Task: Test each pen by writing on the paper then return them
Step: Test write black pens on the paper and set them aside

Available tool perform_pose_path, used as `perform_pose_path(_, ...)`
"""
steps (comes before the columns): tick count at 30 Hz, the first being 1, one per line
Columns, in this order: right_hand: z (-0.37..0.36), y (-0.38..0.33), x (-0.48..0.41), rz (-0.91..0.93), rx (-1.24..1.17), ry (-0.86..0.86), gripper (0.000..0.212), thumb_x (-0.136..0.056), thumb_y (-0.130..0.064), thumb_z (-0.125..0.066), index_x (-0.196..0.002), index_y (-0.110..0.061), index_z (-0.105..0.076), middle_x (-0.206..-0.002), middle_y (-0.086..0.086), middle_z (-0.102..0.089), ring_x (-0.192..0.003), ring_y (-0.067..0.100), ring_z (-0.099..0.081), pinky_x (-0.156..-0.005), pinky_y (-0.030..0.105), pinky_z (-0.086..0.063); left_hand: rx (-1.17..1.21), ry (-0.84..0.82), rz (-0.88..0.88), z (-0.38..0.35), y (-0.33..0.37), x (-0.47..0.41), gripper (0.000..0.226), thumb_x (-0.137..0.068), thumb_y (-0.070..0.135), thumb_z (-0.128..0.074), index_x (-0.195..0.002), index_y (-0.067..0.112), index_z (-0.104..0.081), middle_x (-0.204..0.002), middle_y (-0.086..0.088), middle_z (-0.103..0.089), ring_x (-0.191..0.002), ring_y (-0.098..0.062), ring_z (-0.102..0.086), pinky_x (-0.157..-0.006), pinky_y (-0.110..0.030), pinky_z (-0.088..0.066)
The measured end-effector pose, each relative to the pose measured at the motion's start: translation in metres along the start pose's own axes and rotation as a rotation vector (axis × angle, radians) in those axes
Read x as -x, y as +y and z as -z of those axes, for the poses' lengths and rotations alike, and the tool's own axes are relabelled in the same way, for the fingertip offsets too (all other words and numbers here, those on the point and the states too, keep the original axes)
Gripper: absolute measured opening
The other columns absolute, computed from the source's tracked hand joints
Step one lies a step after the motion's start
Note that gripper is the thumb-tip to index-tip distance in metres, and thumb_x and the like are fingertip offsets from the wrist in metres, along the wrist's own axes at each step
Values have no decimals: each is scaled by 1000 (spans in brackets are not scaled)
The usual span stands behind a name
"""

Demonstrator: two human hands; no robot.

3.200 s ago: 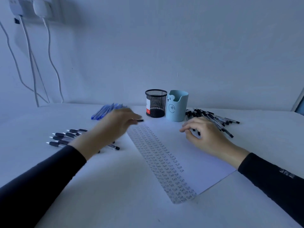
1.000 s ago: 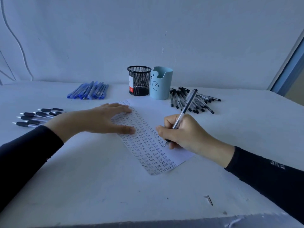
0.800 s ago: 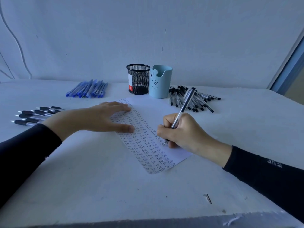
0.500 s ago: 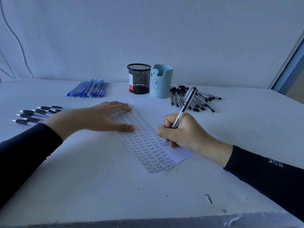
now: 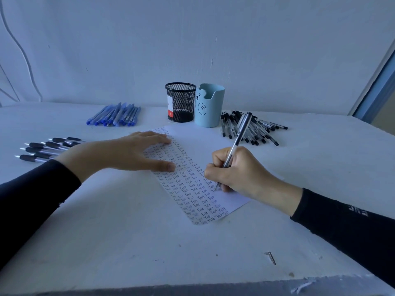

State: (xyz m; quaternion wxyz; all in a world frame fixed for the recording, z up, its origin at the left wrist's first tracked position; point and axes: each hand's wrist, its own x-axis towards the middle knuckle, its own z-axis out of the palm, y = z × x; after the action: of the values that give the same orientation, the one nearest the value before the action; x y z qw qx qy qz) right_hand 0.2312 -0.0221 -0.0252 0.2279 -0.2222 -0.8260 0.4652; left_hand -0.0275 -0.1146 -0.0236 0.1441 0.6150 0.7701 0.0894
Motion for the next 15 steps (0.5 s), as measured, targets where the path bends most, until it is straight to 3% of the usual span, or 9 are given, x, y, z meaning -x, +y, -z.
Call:
perform_pose_path(9, 1, 2, -2, -13, -3, 7, 43, -85, -4, -68, -54, -12, -40, -46, -2, -44, -42, 12, -52, -43, 17, -42, 2, 4, -7, 1, 4, 1, 107, -49, 96, -46, -144, 49, -31, -154, 21, -24, -143, -8, -18, -118, -40, -16)
perform_pose_path(15, 1, 4, -4, 1, 3, 42, 45, -84, -5, -68, -52, -14, -39, -51, 8, -44, -41, 13, -50, -45, 20, -44, -9, 3, -7, 0, 3, 1, 108, -48, 98, -45, -144, 49, -30, -155, 21, -23, -144, -9, -18, -118, -40, -16)
